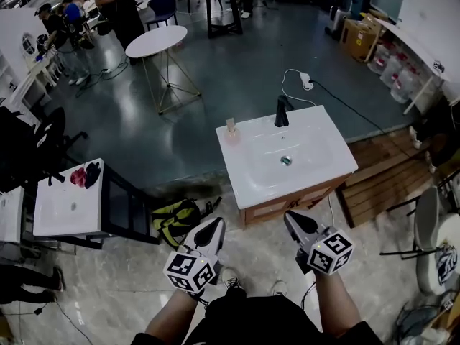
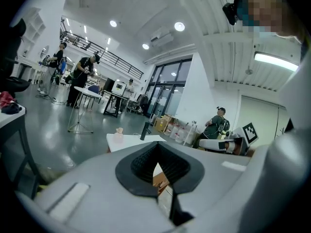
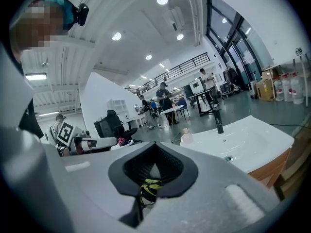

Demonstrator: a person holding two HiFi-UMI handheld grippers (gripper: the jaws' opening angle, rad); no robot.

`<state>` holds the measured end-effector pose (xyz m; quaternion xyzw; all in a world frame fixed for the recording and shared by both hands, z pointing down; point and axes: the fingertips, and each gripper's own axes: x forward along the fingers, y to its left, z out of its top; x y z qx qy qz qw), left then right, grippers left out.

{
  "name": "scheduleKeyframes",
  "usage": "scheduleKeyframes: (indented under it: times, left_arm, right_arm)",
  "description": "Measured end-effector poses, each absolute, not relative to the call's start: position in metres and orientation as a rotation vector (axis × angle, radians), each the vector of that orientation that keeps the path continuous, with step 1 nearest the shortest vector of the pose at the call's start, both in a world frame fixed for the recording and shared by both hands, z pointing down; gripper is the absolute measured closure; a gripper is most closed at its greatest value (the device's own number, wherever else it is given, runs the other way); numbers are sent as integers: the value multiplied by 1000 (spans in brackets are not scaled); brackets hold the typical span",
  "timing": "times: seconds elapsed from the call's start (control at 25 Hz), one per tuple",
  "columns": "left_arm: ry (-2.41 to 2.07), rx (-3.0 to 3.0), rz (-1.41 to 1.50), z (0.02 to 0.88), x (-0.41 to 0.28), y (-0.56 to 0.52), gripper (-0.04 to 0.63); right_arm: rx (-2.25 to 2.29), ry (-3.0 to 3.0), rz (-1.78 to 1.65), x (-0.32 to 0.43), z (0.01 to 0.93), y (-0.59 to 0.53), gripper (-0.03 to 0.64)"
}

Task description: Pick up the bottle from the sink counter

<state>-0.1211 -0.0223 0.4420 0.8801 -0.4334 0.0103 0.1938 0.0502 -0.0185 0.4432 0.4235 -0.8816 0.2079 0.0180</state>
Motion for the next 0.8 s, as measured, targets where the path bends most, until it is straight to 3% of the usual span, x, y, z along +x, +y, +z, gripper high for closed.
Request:
scheduleKeyframes:
  times: [0.8]
  left_arm:
    - [-1085,2518,45,453,-187,-56,594]
  right_arm:
    - [1398,-2708,677,-33,459,-46,617]
